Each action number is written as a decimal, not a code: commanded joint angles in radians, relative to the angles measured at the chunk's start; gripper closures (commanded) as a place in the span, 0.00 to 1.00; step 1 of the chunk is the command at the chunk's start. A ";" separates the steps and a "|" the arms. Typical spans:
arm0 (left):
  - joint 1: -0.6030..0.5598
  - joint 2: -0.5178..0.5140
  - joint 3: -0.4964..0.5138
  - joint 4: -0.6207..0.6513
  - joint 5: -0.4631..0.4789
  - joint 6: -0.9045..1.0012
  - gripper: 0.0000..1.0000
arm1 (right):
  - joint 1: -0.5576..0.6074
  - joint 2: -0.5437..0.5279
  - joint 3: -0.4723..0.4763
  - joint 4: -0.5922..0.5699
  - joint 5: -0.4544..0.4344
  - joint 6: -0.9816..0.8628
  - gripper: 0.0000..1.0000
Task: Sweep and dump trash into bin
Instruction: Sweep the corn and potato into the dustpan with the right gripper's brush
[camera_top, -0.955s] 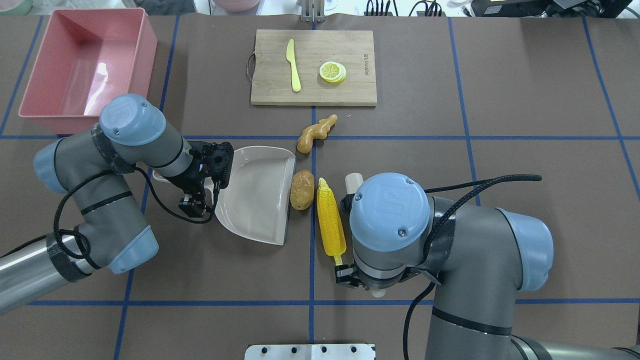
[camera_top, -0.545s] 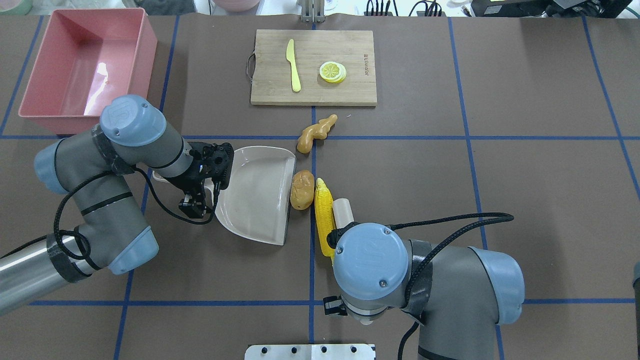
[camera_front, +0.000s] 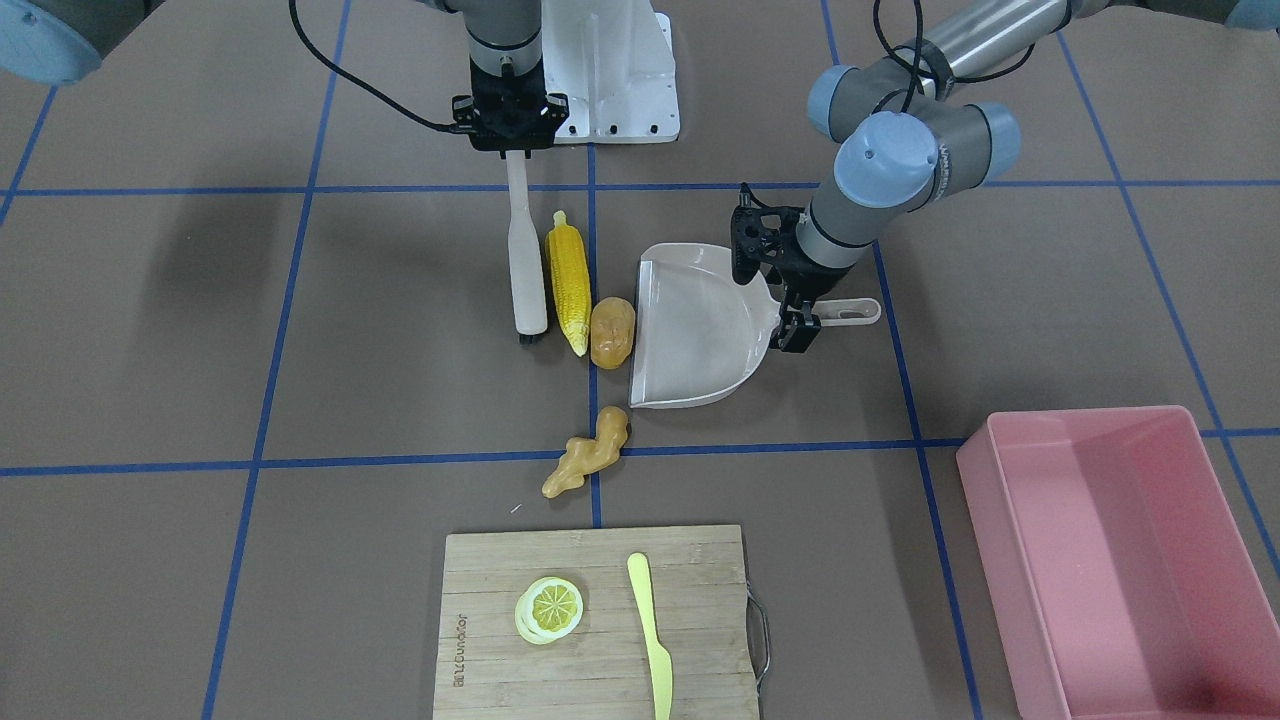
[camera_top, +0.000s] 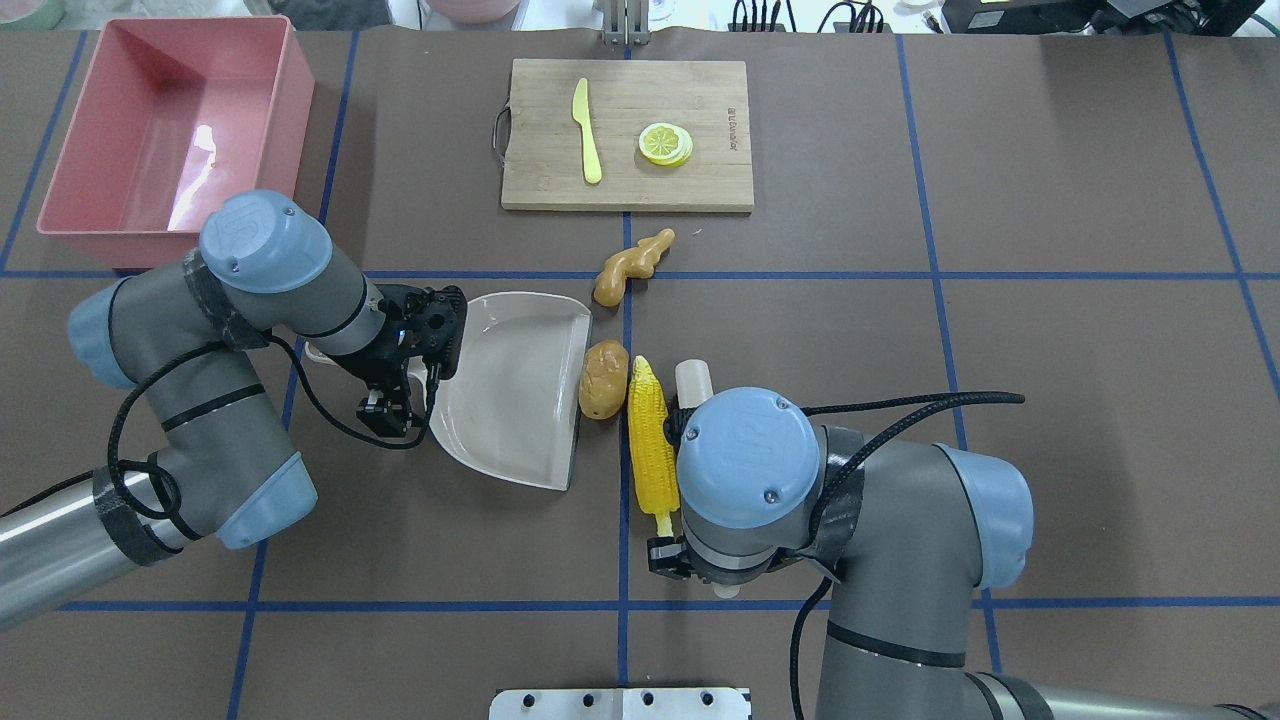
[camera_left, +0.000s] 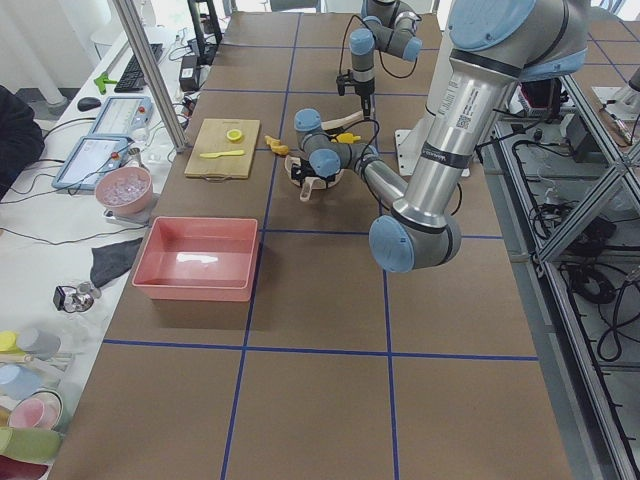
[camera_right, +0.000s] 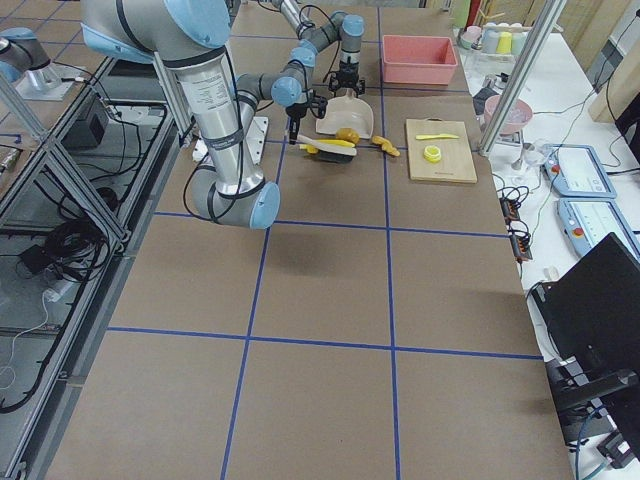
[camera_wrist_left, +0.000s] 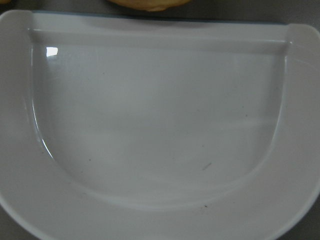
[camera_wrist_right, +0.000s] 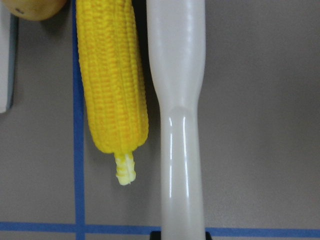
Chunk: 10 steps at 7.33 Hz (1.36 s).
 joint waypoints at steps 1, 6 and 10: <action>0.000 0.001 -0.001 0.000 0.000 0.000 0.02 | 0.019 0.012 -0.043 0.067 0.031 0.006 1.00; 0.000 0.000 -0.002 0.000 0.000 0.000 0.02 | 0.002 0.149 -0.167 0.069 0.111 -0.095 1.00; 0.000 0.001 -0.002 0.000 0.000 -0.002 0.02 | 0.005 0.197 -0.195 0.066 0.111 -0.201 1.00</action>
